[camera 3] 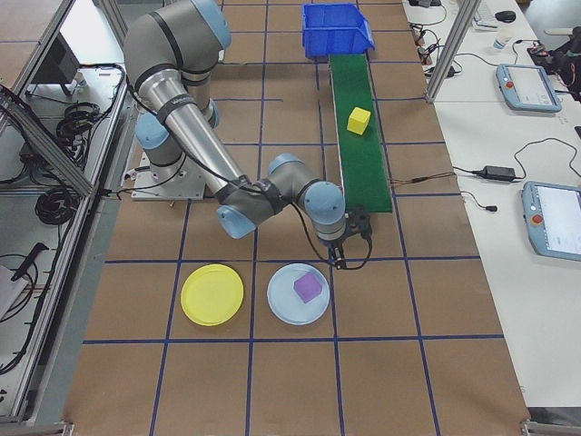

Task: Move block left to right into plate

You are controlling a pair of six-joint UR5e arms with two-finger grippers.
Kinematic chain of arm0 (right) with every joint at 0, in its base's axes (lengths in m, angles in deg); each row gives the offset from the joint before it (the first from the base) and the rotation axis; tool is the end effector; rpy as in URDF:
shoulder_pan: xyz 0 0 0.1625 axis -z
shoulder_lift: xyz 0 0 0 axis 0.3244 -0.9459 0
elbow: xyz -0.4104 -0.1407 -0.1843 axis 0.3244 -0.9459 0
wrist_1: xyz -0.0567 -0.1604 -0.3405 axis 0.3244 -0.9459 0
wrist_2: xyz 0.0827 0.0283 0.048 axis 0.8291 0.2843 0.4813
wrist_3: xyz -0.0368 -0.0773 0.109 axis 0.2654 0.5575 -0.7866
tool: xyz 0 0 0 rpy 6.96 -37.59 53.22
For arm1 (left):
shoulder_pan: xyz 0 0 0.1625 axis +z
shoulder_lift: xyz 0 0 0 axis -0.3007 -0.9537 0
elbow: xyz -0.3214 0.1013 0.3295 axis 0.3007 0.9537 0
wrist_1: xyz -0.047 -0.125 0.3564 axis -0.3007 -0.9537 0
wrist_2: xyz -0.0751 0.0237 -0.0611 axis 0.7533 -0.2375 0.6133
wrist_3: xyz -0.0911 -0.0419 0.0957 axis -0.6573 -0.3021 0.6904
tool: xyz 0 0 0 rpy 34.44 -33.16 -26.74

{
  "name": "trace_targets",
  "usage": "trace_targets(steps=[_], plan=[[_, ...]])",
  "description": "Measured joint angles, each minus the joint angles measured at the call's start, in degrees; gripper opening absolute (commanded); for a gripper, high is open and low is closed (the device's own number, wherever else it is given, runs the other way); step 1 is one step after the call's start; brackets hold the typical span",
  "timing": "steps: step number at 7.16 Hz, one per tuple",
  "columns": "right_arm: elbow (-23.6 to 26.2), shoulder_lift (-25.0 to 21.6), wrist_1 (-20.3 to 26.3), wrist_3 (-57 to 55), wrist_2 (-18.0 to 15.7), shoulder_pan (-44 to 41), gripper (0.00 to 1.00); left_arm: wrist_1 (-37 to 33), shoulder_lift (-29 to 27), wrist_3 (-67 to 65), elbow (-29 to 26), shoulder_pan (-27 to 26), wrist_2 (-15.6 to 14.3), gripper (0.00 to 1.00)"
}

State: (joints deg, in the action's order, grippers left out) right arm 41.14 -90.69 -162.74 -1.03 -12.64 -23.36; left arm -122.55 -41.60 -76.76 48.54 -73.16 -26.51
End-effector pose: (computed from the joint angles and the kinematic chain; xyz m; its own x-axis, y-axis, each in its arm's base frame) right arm -0.3430 -0.5362 0.3297 -0.9748 -0.2125 -0.0673 -0.1919 0.9536 -0.2321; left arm -0.1446 -0.4332 0.5100 -0.9951 0.0917 0.0374 0.0880 0.9918 -0.0927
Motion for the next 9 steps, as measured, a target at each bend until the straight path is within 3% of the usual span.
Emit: trace_targets(steps=[3, 7, 9], plan=[[0.1, -2.2, 3.8, -16.1, 0.3, -12.5, 1.00, 0.0, 0.2, 0.0, -0.5, -0.1, 0.1, 1.00], [0.7, -2.5, 3.9, -44.4, 0.5, -26.9, 1.00, -0.4, 1.5, -0.1, 0.0, 0.1, -0.4, 1.00], [0.7, -2.1, 2.1, -55.5, 2.6, -30.1, 1.00, -0.4, 1.0, 0.0, 0.3, 0.2, -0.1, 1.00]])
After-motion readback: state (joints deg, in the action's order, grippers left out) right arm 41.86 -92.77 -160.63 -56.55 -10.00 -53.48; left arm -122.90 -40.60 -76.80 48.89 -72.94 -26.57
